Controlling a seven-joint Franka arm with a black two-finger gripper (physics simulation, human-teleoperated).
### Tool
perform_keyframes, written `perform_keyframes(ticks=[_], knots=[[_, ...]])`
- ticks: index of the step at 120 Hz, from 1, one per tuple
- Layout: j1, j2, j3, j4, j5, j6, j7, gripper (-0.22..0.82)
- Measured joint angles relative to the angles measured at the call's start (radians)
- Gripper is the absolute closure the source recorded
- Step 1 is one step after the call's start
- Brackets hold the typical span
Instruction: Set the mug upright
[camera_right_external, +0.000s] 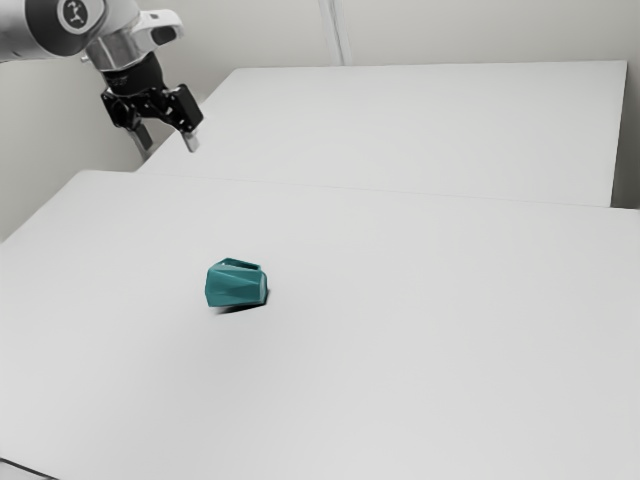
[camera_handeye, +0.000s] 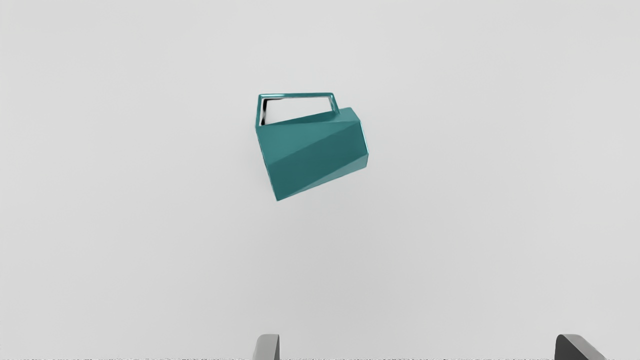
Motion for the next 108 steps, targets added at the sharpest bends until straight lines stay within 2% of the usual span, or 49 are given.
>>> perform_keyframes(ticks=[22, 33, 46, 59, 75, 108], knots=[[-0.004, -0.003, 0.008, -0.003, 0.002, -0.005, 0.013, 0.0], [-0.022, -0.004, 0.056, -0.05, -0.032, 0.017, 0.027, 0.0], [0.003, -0.005, 0.12, -0.127, -0.123, 0.077, 0.07, 0.0], [0.015, -0.006, 0.15, -0.191, -0.204, 0.14, 0.119, 0.0], [0.016, -0.002, 0.195, -0.33, -0.356, 0.244, 0.21, 0.0], [0.086, 0.025, 0.21, -0.483, -0.534, 0.397, 0.41, 0.0]])
